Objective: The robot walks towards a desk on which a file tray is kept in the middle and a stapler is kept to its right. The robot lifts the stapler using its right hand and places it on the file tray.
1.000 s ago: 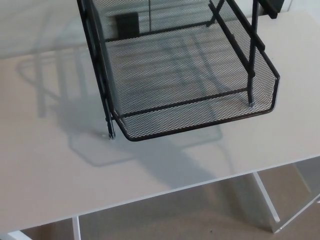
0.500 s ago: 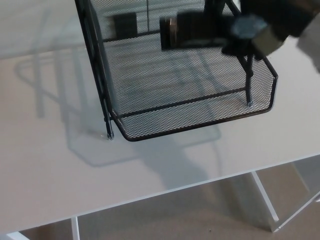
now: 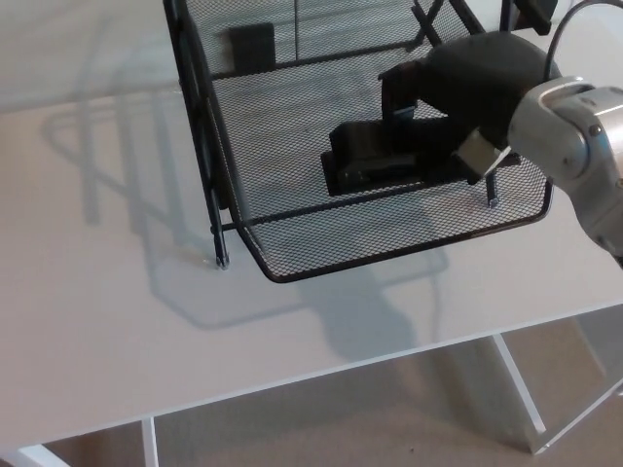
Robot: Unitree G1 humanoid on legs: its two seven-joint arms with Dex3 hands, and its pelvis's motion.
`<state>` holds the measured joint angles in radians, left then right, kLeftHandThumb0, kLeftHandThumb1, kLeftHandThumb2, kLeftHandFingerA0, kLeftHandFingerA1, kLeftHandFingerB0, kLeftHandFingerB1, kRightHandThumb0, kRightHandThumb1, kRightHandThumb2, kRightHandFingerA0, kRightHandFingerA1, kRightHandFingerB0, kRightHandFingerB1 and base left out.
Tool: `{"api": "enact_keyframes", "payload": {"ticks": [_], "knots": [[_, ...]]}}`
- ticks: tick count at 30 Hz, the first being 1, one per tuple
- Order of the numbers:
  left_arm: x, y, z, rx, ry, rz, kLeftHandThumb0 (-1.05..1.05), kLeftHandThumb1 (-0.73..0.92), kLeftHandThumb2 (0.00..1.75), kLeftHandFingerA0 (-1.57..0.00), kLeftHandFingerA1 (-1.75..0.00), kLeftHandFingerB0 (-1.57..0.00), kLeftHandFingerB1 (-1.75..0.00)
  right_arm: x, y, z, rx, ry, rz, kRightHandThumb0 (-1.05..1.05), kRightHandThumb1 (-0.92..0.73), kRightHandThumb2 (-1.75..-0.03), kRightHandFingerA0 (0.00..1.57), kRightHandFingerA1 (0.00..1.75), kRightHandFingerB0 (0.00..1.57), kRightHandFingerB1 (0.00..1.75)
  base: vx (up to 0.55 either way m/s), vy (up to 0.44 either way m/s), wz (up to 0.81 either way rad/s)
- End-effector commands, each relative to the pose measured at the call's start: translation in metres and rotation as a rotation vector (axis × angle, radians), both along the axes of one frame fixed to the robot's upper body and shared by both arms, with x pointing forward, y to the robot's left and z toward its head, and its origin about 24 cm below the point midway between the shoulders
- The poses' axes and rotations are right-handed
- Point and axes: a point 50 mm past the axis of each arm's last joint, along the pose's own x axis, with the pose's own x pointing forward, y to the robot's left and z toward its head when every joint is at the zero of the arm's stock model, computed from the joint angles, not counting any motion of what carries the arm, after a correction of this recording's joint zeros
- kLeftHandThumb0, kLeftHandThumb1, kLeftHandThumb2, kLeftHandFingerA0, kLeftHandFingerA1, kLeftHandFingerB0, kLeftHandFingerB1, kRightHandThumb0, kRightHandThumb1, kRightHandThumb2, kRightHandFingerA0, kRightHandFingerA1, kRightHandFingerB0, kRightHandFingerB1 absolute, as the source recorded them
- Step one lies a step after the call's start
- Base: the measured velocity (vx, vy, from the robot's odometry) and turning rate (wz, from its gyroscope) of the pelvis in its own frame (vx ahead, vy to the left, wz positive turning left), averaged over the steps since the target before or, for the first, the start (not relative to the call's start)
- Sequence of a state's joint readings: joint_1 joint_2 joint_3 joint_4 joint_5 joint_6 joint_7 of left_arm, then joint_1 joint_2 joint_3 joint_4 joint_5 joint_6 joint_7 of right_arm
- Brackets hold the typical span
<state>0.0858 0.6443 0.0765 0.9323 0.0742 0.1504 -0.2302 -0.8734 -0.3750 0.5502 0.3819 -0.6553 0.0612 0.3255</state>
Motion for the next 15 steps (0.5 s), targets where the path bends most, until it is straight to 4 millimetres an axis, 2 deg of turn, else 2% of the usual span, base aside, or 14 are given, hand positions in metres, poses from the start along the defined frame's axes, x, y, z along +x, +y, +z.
{"api": "enact_keyframes", "payload": {"ticks": [1,3,5,6,7,8,9,10,11,14,15], "knots": [[0.000,0.000,0.003,0.012,-0.008,-0.026,-0.54,0.87,0.65,-0.29,-0.44,-0.30,-0.38,0.000,-0.005,-0.009,0.019,-0.025,-0.002,-0.25,-0.74,-0.71,0.80,1.51,0.75,0.71,0.00,0.000,0.00],[0.000,0.000,0.003,0.008,-0.008,-0.023,-0.53,0.86,0.65,-0.30,-0.43,-0.29,-0.37,0.000,-0.003,-0.008,0.038,-0.050,0.016,-0.35,-0.71,-0.64,0.74,1.44,0.53,0.47,0.00,0.000,0.00],[0.000,0.000,0.003,0.005,-0.008,-0.013,-0.53,0.86,0.65,-0.30,-0.43,-0.29,-0.37,0.000,-0.003,-0.007,0.043,-0.055,0.021,-0.35,-0.71,-0.64,0.74,1.44,0.53,0.47,0.00,0.000,0.00],[0.001,0.000,0.002,0.013,0.001,-0.017,-0.53,0.86,0.65,-0.29,-0.43,-0.29,-0.37,-0.001,-0.001,-0.001,-0.006,-0.059,0.016,-0.48,-0.69,-0.61,0.34,0.53,0.12,0.29,0.00,0.000,0.00],[0.001,0.000,0.003,0.022,0.006,-0.026,-0.54,0.87,0.65,-0.28,-0.44,-0.30,-0.39,-0.002,0.001,0.002,-0.031,-0.063,0.014,-0.53,-0.65,-0.62,0.18,0.45,0.07,0.23,0.00,0.000,0.00],[0.000,0.001,0.003,0.027,0.006,-0.028,-0.54,0.87,0.65,-0.28,-0.44,-0.31,-0.39,-0.003,0.003,0.007,-0.047,-0.080,0.013,-0.63,-0.42,-0.84,0.00,0.39,0.00,0.25,0.00,0.000,0.00],[0.000,0.001,0.003,0.018,0.001,-0.018,-0.54,0.86,0.65,-0.28,-0.44,-0.30,-0.39,-0.003,0.004,0.010,-0.046,-0.087,0.012,-0.71,-0.43,-0.80,0.00,0.21,0.00,0.15,0.00,0.000,0.00],[0.000,0.001,0.003,0.017,0.003,-0.019,-0.62,0.71,1.00,-0.28,-0.55,-0.25,-0.50,-0.003,0.005,0.014,-0.040,-0.089,0.009,-0.86,-0.45,-0.75,0.00,0.05,0.00,0.00,0.00,0.000,0.00],[0.000,0.001,0.004,0.015,0.002,-0.026,-0.54,0.87,0.65,-0.29,-0.44,-0.31,-0.38,-0.004,0.006,0.021,-0.032,-0.096,0.004,-0.85,-0.46,-0.78,0.00,0.10,0.00,0.02,0.00,0.000,0.00],[0.000,0.000,0.004,0.013,0.000,-0.028,-0.54,0.87,0.65,-0.29,-0.43,-0.31,-0.38,-0.004,0.006,0.028,-0.026,-0.106,0.000,-0.84,-0.47,-0.80,0.00,0.12,0.00,0.04,0.00,0.000,0.00],[0.000,0.001,0.003,0.009,-0.005,-0.011,-0.53,0.87,0.65,-0.29,-0.43,-0.31,-0.38,-0.005,0.007,0.032,-0.026,-0.109,0.002,-0.77,-0.44,-0.73,0.00,0.02,0.00,0.02,0.00,0.000,0.00]]}}
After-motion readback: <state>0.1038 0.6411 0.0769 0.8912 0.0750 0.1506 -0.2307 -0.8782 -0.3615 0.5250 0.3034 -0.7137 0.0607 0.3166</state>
